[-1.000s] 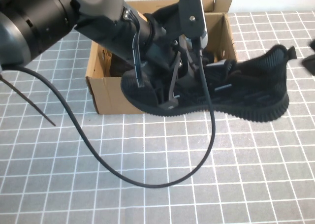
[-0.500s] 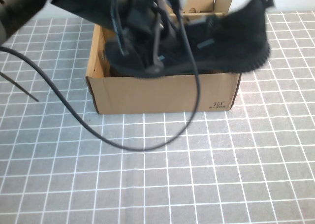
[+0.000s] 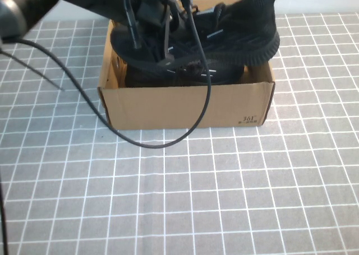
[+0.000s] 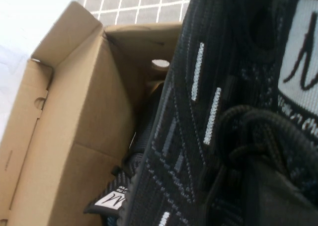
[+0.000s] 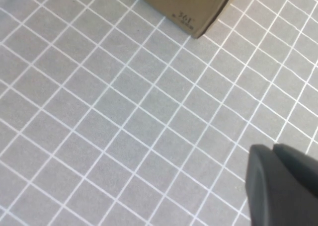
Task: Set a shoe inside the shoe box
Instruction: Place the shoe in the shoe box
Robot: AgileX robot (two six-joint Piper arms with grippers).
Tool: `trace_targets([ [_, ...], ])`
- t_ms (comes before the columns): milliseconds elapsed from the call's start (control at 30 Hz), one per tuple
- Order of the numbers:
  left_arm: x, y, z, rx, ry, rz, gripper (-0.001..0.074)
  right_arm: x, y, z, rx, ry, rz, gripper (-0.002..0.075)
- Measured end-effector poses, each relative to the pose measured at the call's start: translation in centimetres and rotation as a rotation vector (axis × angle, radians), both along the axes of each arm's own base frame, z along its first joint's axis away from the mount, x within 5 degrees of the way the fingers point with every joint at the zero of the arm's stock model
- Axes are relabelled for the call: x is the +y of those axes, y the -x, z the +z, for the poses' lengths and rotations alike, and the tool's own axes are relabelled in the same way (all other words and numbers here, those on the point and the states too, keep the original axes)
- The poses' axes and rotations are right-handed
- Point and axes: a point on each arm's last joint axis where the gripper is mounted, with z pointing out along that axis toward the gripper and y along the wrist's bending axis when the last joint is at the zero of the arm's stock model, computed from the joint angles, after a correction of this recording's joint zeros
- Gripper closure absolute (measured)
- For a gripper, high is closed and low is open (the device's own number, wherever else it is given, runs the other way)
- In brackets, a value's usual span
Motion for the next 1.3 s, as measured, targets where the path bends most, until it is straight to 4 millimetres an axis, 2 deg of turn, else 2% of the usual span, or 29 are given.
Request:
trace_targets([
  [233, -0.8, -2.2, -2.5, 0.002, -0.005, 0.027, 0.0714, 0.1, -0.2, -0.8, 0.013, 0.01, -0.001, 0.0742],
  [500, -1.1, -3.6, -4.6, 0.01, -0.017, 0.049, 0.0714, 0.2, -0.3, -1.4, 0.021, 0.011, 0.001, 0.0742],
  [1167, -1.2, -4.7, -7.6, 0.037, -0.098, 0.044, 0.0714, 0.3, -0.3, -1.3, 0.021, -0.01, 0.006, 0.0742],
  [1300, -1.4, -5.0, -8.9, 0.069, -0.111, 0.039, 0.0714, 0.4, -0.3, -1.3, 0.022, -0.011, 0.007, 0.0742],
])
